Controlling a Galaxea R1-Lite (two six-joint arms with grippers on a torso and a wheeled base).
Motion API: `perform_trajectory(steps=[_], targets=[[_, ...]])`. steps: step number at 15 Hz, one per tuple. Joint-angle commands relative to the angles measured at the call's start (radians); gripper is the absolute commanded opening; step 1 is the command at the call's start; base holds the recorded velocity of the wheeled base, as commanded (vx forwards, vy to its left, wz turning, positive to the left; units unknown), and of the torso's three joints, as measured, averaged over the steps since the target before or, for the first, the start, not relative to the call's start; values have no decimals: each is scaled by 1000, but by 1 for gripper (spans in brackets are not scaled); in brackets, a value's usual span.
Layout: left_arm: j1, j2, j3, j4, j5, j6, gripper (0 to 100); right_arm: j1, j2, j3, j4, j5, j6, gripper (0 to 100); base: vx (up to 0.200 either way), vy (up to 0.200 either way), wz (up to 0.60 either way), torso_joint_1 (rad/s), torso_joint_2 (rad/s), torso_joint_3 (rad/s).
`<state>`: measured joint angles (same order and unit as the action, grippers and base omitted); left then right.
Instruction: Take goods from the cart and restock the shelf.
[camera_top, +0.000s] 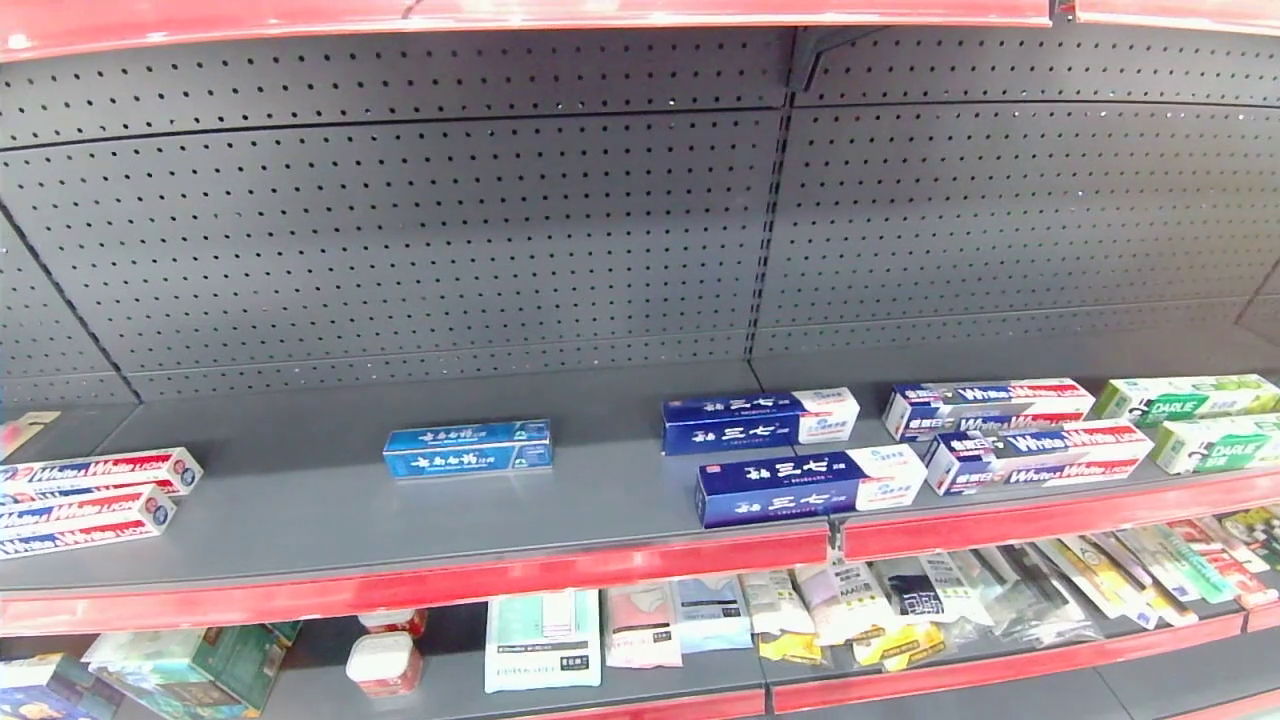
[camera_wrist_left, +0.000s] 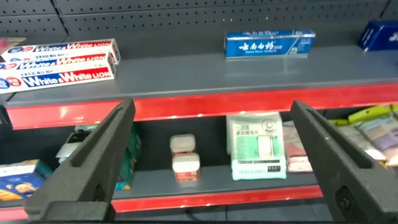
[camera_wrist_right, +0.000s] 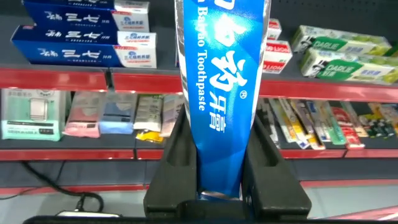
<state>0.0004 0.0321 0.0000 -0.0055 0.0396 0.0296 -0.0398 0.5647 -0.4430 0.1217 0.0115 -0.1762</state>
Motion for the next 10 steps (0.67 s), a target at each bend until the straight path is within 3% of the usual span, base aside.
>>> perform_trajectory(steps=[1, 2, 3, 4, 5, 7, 9, 10], targets=[[0, 51, -15, -1, -4, 21, 100, 0, -20, 33, -20, 1, 7, 0, 0, 0, 0, 0, 0, 0], [0, 103, -91, 4, -1, 21, 100, -2, -20, 36, -28, 2, 9, 0, 0, 0, 0, 0, 0, 0], [0, 103, -91, 4, -1, 21, 100, -2, -20, 36, -28, 2, 9, 0, 0, 0, 0, 0, 0, 0], [0, 451, -410, 1, 8, -102, 100, 0, -19, 35, -62, 2, 6, 0, 0, 0, 0, 0, 0, 0], [1, 640, -499, -1, 14, -129, 100, 5, -11, 26, -74, 2, 0, 0, 0, 0, 0, 0, 0, 0], [13, 810, -479, -37, 52, -126, 100, 1, -6, 15, -79, 1, 1, 0, 0, 0, 0, 0, 0, 0], [13, 1167, -474, -392, 97, -125, 100, 0, -17, 9, -77, -4, -2, 0, 0, 0, 0, 0, 0, 0], [13, 1289, -485, -505, 123, -129, 100, -2, -17, 6, -77, -5, -3, 0, 0, 0, 0, 0, 0, 0]])
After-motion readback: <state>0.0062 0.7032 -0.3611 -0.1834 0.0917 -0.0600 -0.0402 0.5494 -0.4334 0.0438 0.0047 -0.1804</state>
